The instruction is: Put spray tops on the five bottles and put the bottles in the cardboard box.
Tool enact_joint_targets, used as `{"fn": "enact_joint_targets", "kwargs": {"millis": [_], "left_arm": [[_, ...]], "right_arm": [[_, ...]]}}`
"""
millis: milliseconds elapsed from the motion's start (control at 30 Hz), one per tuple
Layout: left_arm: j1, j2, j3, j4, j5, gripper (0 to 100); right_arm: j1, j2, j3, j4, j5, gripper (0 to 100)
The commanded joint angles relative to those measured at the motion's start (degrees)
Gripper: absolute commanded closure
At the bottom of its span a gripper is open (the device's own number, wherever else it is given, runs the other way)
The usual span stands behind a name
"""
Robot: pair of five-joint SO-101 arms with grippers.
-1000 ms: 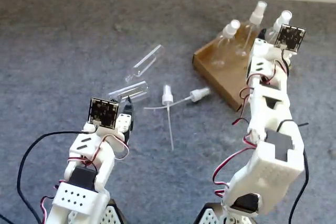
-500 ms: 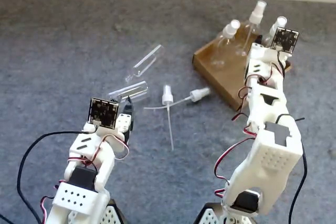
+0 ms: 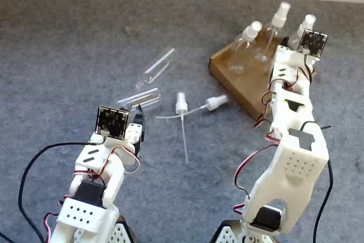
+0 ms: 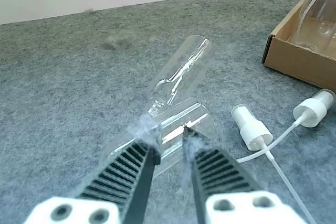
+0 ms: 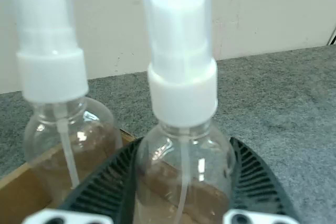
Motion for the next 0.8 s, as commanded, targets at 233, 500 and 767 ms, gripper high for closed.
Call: {"fn": "enact_joint_targets", "kwargs": {"millis": [233, 500, 767], "left_arm": [[0.92, -0.66, 1.45, -1.58, -0.62, 96], [0.92, -0.66, 1.45, -1.58, -0.62, 96], [0.92, -0.66, 1.45, -1.58, -0.62, 96]], "right_arm": [[0.75, -1.01, -2.77, -1.45, -0.09, 80.4], [0.48, -1.01, -2.42, -1.45, -0.09, 65.4], [0.75, -1.19, -2.42, -1.27, -0.09, 65.4]]}}
